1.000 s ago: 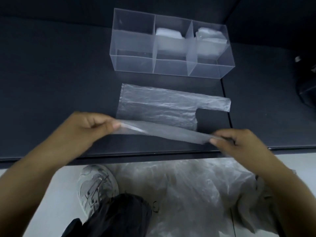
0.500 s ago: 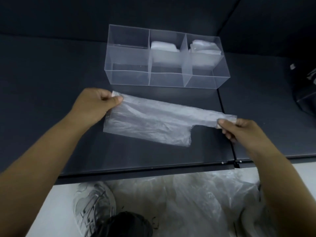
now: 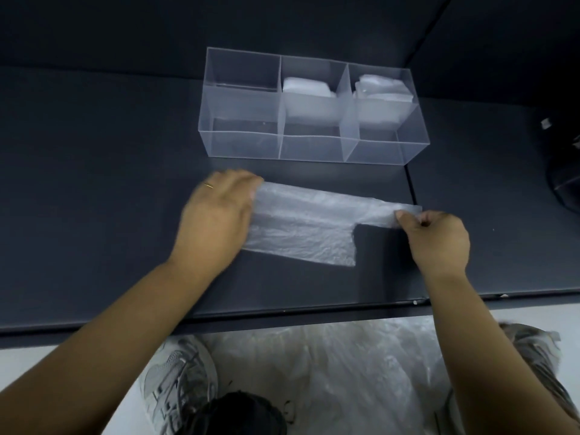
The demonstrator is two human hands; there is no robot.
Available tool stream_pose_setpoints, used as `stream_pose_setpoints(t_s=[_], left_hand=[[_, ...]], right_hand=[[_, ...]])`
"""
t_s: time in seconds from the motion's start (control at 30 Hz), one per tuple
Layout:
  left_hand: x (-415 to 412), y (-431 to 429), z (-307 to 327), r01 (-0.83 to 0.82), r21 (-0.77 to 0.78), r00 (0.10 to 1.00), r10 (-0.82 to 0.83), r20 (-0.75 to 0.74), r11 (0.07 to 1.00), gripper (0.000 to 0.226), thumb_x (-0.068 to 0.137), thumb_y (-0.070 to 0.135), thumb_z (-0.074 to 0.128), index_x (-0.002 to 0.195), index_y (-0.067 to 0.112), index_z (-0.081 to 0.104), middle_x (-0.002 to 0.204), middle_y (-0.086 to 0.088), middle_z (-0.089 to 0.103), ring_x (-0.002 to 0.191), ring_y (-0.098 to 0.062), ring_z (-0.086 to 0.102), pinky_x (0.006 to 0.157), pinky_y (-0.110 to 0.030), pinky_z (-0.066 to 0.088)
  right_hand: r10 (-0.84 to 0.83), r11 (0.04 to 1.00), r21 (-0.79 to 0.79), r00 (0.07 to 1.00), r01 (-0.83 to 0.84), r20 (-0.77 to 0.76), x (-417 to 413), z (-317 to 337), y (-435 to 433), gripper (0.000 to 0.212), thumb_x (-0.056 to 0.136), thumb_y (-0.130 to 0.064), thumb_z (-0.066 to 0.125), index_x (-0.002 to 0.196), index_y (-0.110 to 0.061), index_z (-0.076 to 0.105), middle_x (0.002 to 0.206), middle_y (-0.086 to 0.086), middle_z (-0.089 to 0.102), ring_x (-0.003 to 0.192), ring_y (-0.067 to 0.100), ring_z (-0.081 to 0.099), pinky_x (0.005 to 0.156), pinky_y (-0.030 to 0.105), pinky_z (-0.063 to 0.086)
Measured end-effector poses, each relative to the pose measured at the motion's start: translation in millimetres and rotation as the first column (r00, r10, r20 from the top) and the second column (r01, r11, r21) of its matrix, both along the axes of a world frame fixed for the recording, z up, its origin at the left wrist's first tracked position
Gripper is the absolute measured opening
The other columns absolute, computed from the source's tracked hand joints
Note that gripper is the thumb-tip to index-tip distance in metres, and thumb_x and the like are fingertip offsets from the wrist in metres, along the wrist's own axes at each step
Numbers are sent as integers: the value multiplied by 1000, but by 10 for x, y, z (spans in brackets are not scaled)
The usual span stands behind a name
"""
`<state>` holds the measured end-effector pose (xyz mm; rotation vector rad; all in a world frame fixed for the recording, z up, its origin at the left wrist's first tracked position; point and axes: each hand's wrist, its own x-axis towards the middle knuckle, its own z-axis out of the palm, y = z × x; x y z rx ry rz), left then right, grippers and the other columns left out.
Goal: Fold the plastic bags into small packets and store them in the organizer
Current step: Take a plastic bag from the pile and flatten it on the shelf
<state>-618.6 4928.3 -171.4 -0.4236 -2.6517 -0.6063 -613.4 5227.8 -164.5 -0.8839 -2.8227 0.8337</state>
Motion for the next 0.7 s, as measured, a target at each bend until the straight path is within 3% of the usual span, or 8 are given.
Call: stream_pose_setpoints(t_s=[0.1, 0.17, 0.23, 0.3, 0.37, 0.5, 0.6, 0.7], left_hand=[[89, 87, -142, 157, -150, 952, -109, 287, 976, 47, 98, 17, 48, 141, -2, 40, 148, -16, 40, 140, -29, 33, 118, -36, 15], [107, 34, -234, 146, -230, 918, -45, 395, 962, 63, 100, 43, 25, 150, 6, 12, 160, -8, 9, 148, -19, 3, 119, -32, -6], [134, 17, -300, 136, -302, 919, -7, 394, 943, 71, 97, 56, 11, 150, 10, -1, 160, -5, -3, 148, -17, -6, 119, -32, -10], [160, 50, -292, 129, -317, 918, 8, 397, 940, 76, 93, 60, 5, 149, 10, -1, 160, -6, -3, 148, -18, -6, 120, -35, -6], [174, 77, -266, 121, -308, 906, 22, 422, 944, 79, 89, 59, 2, 150, 9, -1, 159, -6, -6, 147, -19, -8, 120, -37, -5], [232, 74, -274, 136, -333, 903, 21, 429, 933, 74, 88, 50, 1, 150, 11, -12, 160, -9, -11, 145, -20, -17, 119, -38, -9], [267, 67, -246, 93, -275, 901, 37, 431, 957, 82, 88, 58, 11, 151, 7, 4, 160, -11, 1, 148, -23, -4, 120, -40, -1], [286, 27, -223, 68, -301, 889, 79, 451, 951, 103, 80, 77, 13, 151, 3, 8, 159, -14, 3, 148, -27, -1, 120, -43, 2]], right_hand=[[-4, 1000, 11, 999, 3, 45, -13, 40, -12, 36, 88, -38, 64, 64, -11, 58, 62, 8, 58, 61, 27, 56, 48, 22, 31], [-47, 997, 57, 999, 46, 18, -28, 87, -88, 25, 88, -33, 64, 88, -8, 63, 89, 12, 64, 81, 32, 58, 59, 29, 40], [-36, 988, 142, 990, 56, -137, -23, 144, -291, 25, 87, -22, 63, 107, -8, 60, 112, 15, 56, 99, 35, 54, 80, 39, 45], [146, 984, 139, 947, -110, -288, 2, 196, -707, 29, 88, -14, 60, 117, -11, 59, 121, 14, 50, 108, 31, 52, 95, 41, 42], [399, 909, 15, 859, -417, -322, 52, 177, -1239, 34, 92, -11, 55, 127, -9, 55, 132, 11, 48, 122, 25, 47, 107, 36, 36], [699, 705, -32, 702, -709, -136, 81, -80, -1878, 48, 102, -25, 35, 148, -11, 31, 157, 5, 26, 146, 16, 15, 121, 34, 7], [722, 673, 149, 687, -724, 77, 54, -293, -1632, 56, 102, -40, 21, 153, -19, 12, 162, -2, 6, 148, 11, -4, 119, 34, -10], [684, 643, 297, 704, -706, 193, 69, -360, -1161, 67, 97, -54, 12, 154, -20, 6, 162, -3, -1, 148, 12, -8, 118, 35, -12]])
